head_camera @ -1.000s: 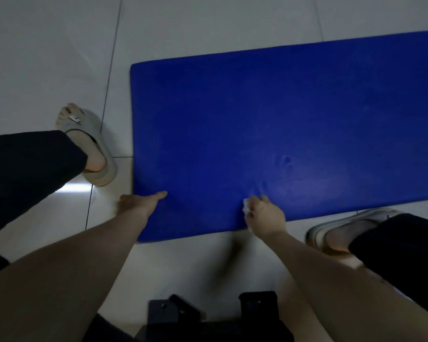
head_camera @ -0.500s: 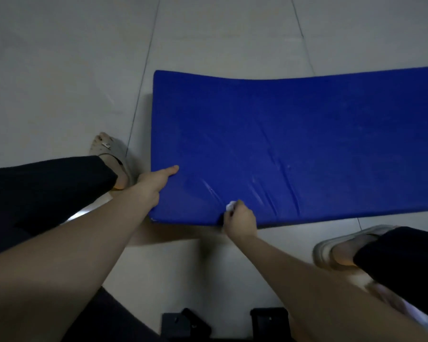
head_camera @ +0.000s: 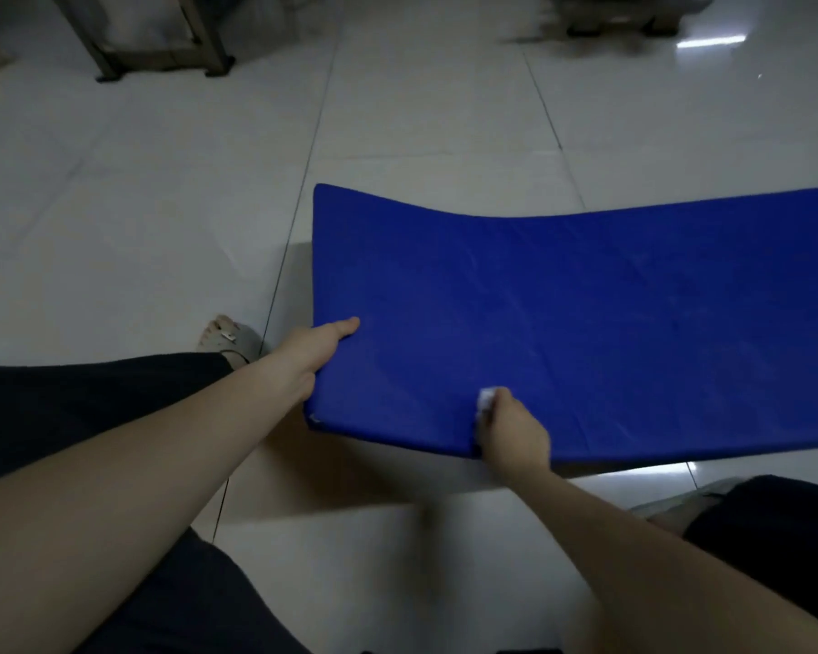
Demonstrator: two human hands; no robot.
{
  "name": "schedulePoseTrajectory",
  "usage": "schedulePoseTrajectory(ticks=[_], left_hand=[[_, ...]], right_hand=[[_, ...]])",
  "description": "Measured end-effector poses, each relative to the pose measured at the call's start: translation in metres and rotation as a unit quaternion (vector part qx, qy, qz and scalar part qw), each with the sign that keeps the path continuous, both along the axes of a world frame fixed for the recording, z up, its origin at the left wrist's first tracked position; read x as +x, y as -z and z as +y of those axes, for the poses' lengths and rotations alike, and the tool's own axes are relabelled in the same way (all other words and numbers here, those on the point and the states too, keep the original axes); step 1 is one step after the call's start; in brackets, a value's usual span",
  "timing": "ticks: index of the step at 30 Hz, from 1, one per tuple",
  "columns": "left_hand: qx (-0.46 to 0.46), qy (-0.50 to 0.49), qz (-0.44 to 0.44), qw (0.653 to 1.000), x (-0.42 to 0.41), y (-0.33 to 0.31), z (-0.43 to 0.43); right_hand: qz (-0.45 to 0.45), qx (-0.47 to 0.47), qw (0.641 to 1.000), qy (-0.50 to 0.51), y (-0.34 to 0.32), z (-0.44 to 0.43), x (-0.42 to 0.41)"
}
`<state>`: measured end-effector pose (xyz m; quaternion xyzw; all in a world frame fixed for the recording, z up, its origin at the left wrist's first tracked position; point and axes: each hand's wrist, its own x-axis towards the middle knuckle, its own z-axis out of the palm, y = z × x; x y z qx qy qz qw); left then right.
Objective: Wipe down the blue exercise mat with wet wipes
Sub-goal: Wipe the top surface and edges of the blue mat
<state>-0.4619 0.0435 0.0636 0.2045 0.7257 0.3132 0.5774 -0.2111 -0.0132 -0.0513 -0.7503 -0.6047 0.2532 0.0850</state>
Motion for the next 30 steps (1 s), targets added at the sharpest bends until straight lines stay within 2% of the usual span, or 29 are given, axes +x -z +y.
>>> schedulePoseTrajectory(ticks=[3,7,10,15,19,24,27,28,30], left_hand=[[0.022,0.002,-0.009,1.000,0.007,-0.010,0.008],[0.035,0.003,-0.018,0.999,0.012,-0.017,0.013],[0.037,0.002,-0.033,0.999,0.013,-0.020,0.012],[0.047,0.004,-0.046,0.998,0.017,-0.043,0.011],[0.065,0.042,-0.052,0.996,0.018,-0.077,0.020],[0.090,0.091,-0.078,0.989,0.009,-0.116,0.029],[0.114,0.111,-0.070,0.985,0.006,-0.121,0.032],[0.122,0.117,-0.054,0.984,0.007,-0.121,0.033],[0.137,0.125,-0.024,0.982,0.009,-0.122,0.036]], right_hand=[[-0.035,-0.015,0.997,0.063,-0.001,0.006,0.016],[0.070,-0.006,0.992,0.103,-0.026,0.012,-0.027],[0.150,0.036,0.987,0.051,-0.063,0.008,-0.070],[0.228,0.137,0.963,-0.054,-0.143,-0.008,-0.127],[0.175,0.198,0.955,-0.135,-0.173,-0.006,-0.125],[0.123,0.192,0.969,-0.095,-0.181,0.009,-0.071],[-0.009,0.146,0.985,-0.090,-0.180,0.020,-0.043],[-0.013,0.134,0.986,-0.093,-0.181,0.026,-0.039],[0.054,0.140,0.984,-0.091,-0.188,0.036,-0.042]])
